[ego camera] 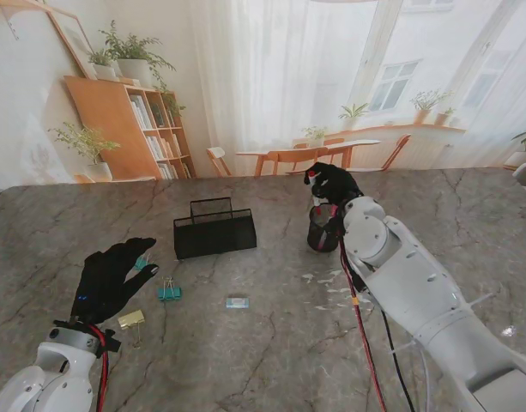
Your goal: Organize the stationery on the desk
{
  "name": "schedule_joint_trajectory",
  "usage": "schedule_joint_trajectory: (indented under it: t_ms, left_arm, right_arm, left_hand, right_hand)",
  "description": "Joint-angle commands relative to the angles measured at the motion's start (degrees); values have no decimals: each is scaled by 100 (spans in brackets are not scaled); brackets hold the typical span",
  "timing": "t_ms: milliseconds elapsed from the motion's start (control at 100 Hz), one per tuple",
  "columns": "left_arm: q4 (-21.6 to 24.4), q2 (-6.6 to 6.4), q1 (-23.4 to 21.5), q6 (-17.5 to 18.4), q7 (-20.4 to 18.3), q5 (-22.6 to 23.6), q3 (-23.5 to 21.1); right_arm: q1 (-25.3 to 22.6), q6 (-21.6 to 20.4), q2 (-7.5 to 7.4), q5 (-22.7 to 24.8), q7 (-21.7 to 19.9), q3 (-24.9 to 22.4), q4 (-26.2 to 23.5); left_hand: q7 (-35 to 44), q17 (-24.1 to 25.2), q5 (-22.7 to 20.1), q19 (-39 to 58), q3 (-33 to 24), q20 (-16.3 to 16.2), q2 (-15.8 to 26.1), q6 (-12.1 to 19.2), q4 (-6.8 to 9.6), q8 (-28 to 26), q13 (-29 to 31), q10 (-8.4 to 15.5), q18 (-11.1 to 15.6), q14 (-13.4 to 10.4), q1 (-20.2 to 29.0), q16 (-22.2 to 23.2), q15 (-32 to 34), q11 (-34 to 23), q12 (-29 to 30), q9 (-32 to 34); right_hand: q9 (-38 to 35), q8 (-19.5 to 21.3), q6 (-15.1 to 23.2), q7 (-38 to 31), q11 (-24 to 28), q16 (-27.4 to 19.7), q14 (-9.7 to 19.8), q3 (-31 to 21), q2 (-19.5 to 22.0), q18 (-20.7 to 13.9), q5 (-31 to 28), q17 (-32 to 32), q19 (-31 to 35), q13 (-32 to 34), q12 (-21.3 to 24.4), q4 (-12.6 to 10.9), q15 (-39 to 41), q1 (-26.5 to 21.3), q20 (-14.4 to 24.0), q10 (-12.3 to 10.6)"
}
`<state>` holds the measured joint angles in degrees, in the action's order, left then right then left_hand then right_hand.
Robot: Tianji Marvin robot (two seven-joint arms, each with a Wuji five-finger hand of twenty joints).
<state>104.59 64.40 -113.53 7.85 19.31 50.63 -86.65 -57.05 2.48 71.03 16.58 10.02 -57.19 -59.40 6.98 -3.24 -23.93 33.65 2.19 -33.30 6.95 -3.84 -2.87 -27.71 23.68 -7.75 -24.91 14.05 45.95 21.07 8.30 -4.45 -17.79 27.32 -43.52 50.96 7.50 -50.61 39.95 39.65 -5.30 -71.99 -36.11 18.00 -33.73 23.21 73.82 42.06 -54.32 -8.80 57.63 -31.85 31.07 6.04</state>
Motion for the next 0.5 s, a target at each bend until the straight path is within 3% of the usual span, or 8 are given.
schedule_joint_trajectory:
  t_ms: [0,130,170,300,340,360,410,490]
  left_arm:
    - [-2,19,-15,13,5,-19,21]
    - [-3,19,-15,15,3,-20,22]
    - [-5,18,-14,15,4,-16,22]
    - [-4,20,-13,17,5,-24,24]
    - [-4,20,-13,17,6,-23,23]
    - [-4,20,-14,18,8,-22,23]
    - [-3,20,-15,19,11,-19,22]
    - [-1,21,-16,23,12,-25,21]
  right_arm:
    - [-34,-18,-21,-10,-90,-29,-62]
    - [-74,-31,-36,-33,-129,-68,-120]
    - [-84,-45,-44,-27,-145,-78,-132]
    - [-133,-61,-65,-15,-177,-120,-189]
    - [-157,-57,-72,-14,-186,-136,-218]
    - [-169,-57,-77,-10,-190,-144,-232]
    - [-203,-59,-87,4,-199,-164,-265]
    - [-264,-67,-108,6,-235,-204,-326]
  left_hand:
    - [5,5,-36,58,59,-180,396,73,-11,-59,130,-33,5,11,141,47,69,19,-37,40]
    - [5,1,-34,59,62,-180,394,81,-14,-59,130,-38,-1,14,154,50,69,21,-37,35]
    - [6,3,-36,59,60,-180,398,78,-13,-60,134,-28,-4,14,161,52,72,17,-38,45]
    - [5,3,-33,62,66,-181,396,68,-15,-59,133,-37,2,11,161,55,72,21,-37,34]
    - [4,3,-32,64,66,-182,396,74,-15,-59,135,-29,4,15,162,56,73,20,-37,36]
    - [5,4,-35,64,64,-181,395,61,-14,-59,135,-36,1,12,164,57,73,19,-37,41]
    - [6,5,-37,63,60,-180,400,77,-13,-59,131,-33,2,10,170,57,70,19,-37,41]
    - [7,-2,-38,67,65,-181,396,80,-15,-60,137,-37,5,13,165,58,73,18,-38,44]
  right_hand:
    - [140,-61,118,141,-161,115,194,168,230,-112,116,-92,3,-95,114,-294,18,145,128,-24]
    - [208,-88,81,287,-258,151,194,278,338,-60,155,-191,-3,-165,183,-350,10,209,170,-2]
    - [216,-43,55,452,-264,194,191,415,426,-48,146,-210,-24,-175,207,-528,-13,231,236,-5]
    - [227,-53,11,508,-301,206,165,491,387,7,114,-278,-37,-214,247,-507,-30,254,264,7]
    - [224,-46,26,502,-304,213,149,507,346,12,115,-294,-39,-224,259,-446,-35,253,278,18]
    - [207,-60,32,470,-305,229,144,449,282,26,120,-302,-48,-223,288,-242,-41,259,308,30]
    - [209,-78,32,453,-311,237,135,503,217,48,148,-341,-68,-230,320,-77,-47,288,322,34]
    - [272,-192,25,415,-404,219,102,722,220,129,244,-538,-190,-358,590,375,-174,323,326,55]
